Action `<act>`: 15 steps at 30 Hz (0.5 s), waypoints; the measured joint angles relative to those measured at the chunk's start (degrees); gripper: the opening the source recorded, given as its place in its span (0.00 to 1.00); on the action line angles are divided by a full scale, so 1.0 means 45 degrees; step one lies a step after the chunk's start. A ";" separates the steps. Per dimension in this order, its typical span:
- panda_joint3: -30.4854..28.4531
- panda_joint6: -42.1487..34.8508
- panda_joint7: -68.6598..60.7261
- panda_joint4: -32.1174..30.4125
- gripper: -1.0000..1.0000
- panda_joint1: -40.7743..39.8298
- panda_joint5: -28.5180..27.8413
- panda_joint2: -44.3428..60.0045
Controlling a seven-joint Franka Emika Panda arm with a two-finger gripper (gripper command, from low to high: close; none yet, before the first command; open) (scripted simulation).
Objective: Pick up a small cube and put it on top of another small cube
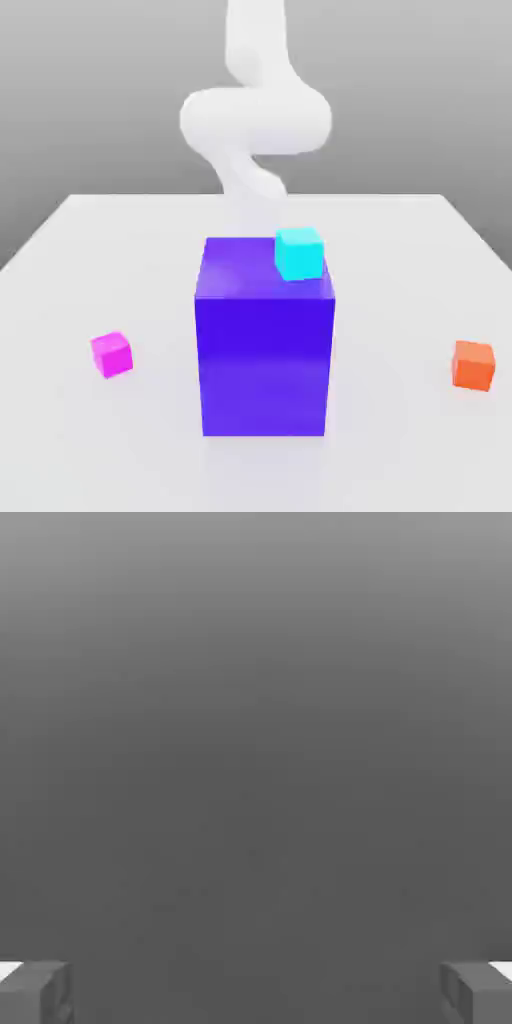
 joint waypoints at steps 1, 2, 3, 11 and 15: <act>-0.0452 0.0293 -0.0630 -0.0321 0.50 0.0021 -0.0104 0.0363; -0.0885 0.0574 -0.1230 -0.0628 0.50 0.0044 -0.0206 0.0711; -0.1303 0.0851 -0.1818 -0.0929 0.50 0.0062 -0.0304 0.1052; -0.4431 0.3031 -0.6471 -0.3297 0.50 0.0111 -0.0991 0.3757; -0.5866 0.4121 -0.8824 -0.4479 0.50 0.0054 -0.1283 0.5119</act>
